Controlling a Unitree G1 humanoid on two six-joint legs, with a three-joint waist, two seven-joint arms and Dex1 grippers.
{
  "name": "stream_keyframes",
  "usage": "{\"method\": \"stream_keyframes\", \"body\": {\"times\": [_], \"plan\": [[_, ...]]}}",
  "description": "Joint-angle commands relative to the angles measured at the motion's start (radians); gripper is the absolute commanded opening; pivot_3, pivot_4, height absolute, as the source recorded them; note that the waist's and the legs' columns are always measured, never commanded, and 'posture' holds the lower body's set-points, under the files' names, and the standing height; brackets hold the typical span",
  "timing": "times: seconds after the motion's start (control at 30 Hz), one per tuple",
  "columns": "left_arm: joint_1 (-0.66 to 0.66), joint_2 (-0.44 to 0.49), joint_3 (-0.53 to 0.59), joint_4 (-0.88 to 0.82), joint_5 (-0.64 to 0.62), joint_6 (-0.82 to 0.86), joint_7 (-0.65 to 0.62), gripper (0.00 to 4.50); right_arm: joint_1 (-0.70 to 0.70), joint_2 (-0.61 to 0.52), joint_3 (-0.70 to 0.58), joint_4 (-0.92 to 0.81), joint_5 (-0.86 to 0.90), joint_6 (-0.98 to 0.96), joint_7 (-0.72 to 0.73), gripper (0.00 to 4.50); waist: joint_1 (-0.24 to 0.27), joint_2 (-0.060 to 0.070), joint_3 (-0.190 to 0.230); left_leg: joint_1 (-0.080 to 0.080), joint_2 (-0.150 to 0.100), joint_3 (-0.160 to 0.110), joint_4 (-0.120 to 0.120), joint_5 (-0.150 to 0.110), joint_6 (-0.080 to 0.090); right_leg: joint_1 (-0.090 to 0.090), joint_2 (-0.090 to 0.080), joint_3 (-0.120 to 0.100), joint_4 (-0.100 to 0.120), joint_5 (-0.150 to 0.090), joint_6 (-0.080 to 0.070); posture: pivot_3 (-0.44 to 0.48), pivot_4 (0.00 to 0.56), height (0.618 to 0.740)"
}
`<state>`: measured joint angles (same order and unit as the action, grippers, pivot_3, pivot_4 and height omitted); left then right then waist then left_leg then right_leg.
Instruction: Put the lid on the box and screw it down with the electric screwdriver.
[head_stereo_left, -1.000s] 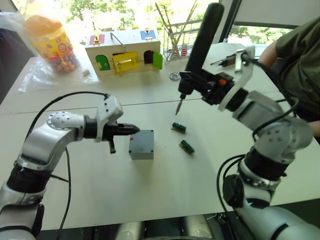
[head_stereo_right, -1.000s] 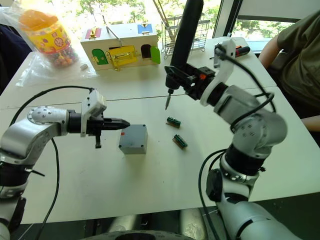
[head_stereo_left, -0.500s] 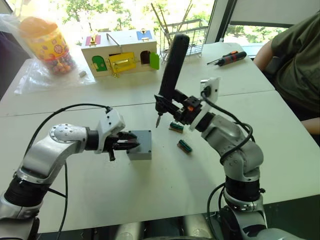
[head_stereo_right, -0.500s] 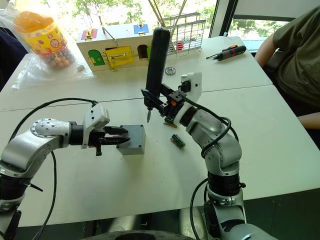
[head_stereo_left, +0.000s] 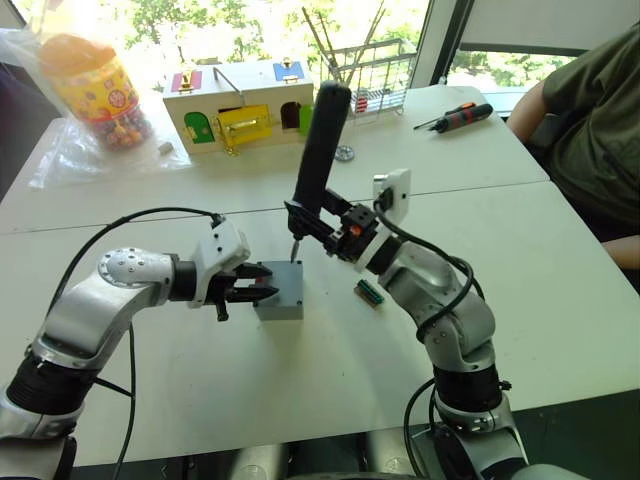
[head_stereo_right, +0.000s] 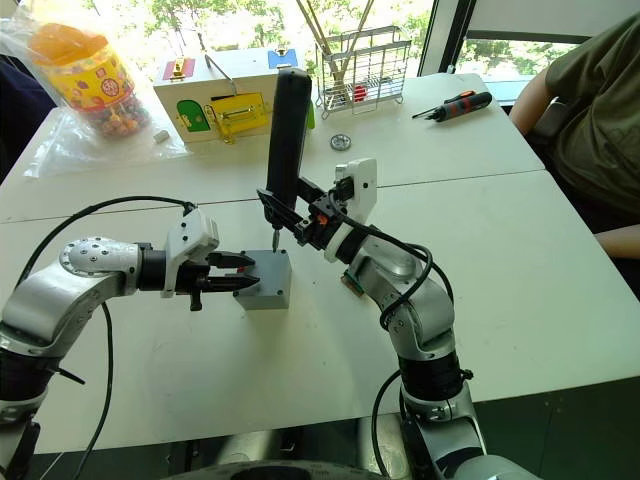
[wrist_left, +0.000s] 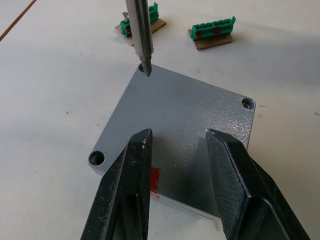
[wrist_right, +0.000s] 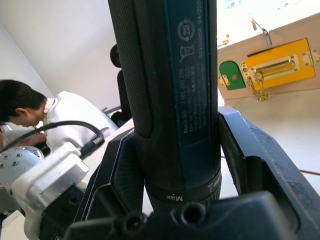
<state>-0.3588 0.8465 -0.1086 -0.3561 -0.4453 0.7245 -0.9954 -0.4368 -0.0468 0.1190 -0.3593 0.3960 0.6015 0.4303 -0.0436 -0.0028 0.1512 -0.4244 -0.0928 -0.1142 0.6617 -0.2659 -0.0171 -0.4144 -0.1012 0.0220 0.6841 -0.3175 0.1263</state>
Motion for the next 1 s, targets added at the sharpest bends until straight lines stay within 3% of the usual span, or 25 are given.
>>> {"method": "stream_keyframes", "body": {"times": [0.03, 0.47, 0.8, 1.0], "plan": [[0.004, 0.007, -0.020, 0.003, 0.017, 0.005, -0.003, 1.68, -0.014, 0.001, 0.001, -0.026, 0.001, -0.059, 0.001, 1.89, 0.000, 0.000, 0.000, 0.000, 0.000, 0.000, 0.000, 0.000, 0.000, 0.000, 0.000, 0.000, 0.000, 0.000, 0.000, 0.000, 0.150, 0.740], [-0.002, -0.006, -0.029, 0.014, 0.031, -0.004, -0.002, 1.68, -0.010, -0.033, -0.011, 0.006, 0.008, -0.069, 0.002, 1.89, 0.002, 0.000, 0.000, 0.002, 0.000, 0.000, 0.000, 0.000, 0.000, 0.002, 0.000, 0.000, 0.000, 0.000, 0.000, 0.000, 0.150, 0.740], [0.008, -0.002, -0.047, 0.033, 0.054, -0.018, -0.002, 1.68, 0.003, -0.055, 0.128, 0.054, -0.076, -0.126, 0.055, 1.89, 0.000, 0.000, -0.001, 0.009, 0.000, 0.000, -0.003, 0.000, 0.000, 0.007, 0.000, 0.000, 0.000, 0.000, 0.000, 0.000, 0.150, 0.740], [0.021, -0.002, -0.051, 0.072, 0.070, -0.048, -0.007, 1.68, 0.031, -0.041, 0.144, 0.098, -0.069, -0.128, 0.071, 1.89, 0.000, 0.000, -0.004, 0.020, 0.001, 0.001, -0.012, 0.000, 0.000, 0.013, 0.000, 0.001, -0.002, 0.000, 0.000, 0.000, 0.150, 0.740]]}}
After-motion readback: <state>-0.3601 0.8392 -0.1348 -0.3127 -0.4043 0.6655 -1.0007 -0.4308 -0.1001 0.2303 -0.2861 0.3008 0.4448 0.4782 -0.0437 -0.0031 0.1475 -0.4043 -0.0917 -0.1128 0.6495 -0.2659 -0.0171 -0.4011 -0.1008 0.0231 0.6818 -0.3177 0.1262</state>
